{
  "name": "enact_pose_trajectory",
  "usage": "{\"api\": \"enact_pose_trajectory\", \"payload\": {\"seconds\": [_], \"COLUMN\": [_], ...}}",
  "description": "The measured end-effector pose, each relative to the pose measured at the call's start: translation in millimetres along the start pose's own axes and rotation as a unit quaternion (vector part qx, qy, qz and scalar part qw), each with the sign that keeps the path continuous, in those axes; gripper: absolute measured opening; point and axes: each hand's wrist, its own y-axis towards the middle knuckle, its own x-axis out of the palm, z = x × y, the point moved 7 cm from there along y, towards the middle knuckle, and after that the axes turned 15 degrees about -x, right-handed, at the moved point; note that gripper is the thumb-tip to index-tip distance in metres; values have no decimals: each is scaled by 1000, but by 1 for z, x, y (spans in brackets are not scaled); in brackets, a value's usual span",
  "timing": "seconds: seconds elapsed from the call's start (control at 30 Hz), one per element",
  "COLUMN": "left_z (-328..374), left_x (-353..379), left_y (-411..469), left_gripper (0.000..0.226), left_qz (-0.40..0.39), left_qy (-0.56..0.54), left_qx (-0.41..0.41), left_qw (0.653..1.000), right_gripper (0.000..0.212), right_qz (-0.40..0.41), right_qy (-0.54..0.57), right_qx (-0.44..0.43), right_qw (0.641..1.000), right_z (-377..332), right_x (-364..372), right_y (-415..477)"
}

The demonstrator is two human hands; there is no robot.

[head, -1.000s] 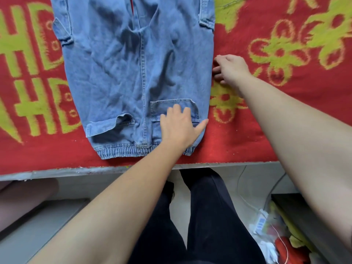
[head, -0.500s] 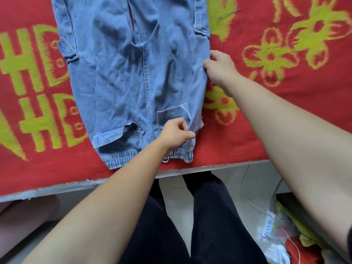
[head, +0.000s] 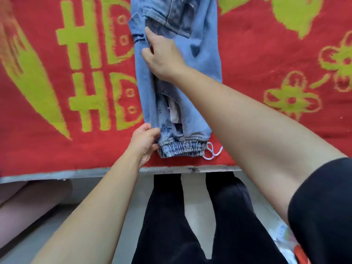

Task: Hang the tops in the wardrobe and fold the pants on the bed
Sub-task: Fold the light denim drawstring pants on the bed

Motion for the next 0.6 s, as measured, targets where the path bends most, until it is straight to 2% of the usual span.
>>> {"api": "enact_pose_trajectory", "payload": {"seconds": [0.1, 0.17, 0.2, 0.3, 0.37, 0.43, 0.53, 0.6], "left_z": [-6, -6, -5, -1, 0, 1, 5, 8], "left_x": [-39, -50, -53, -54, -53, -48, -33, -21], "left_y": [25, 35, 37, 39, 36, 35, 33, 33], "left_gripper": [21, 19, 18, 6, 10, 25, 57, 61], "left_qz": [151, 198, 208, 216, 217, 193, 154, 135], "left_qy": [91, 136, 150, 198, 219, 206, 229, 237], "left_qx": [20, 27, 28, 38, 38, 36, 31, 56], "left_qw": [984, 970, 966, 955, 951, 959, 961, 960], "right_gripper": [61, 66, 65, 49, 41, 37, 56, 74], "right_qz": [-144, -200, -199, -95, 36, 168, 274, 309], "right_qy": [-35, -27, -5, 85, 53, 12, -45, -20], "right_qx": [20, 36, 46, 76, 71, 70, 153, 246], "right_qw": [989, 979, 979, 989, 995, 983, 948, 919], "right_z": [7, 15, 17, 24, 32, 42, 63, 76], "right_x": [56, 73, 73, 58, 33, 6, -14, -9], "right_y": [11, 5, 0, -17, -39, -73, -133, -169]}}
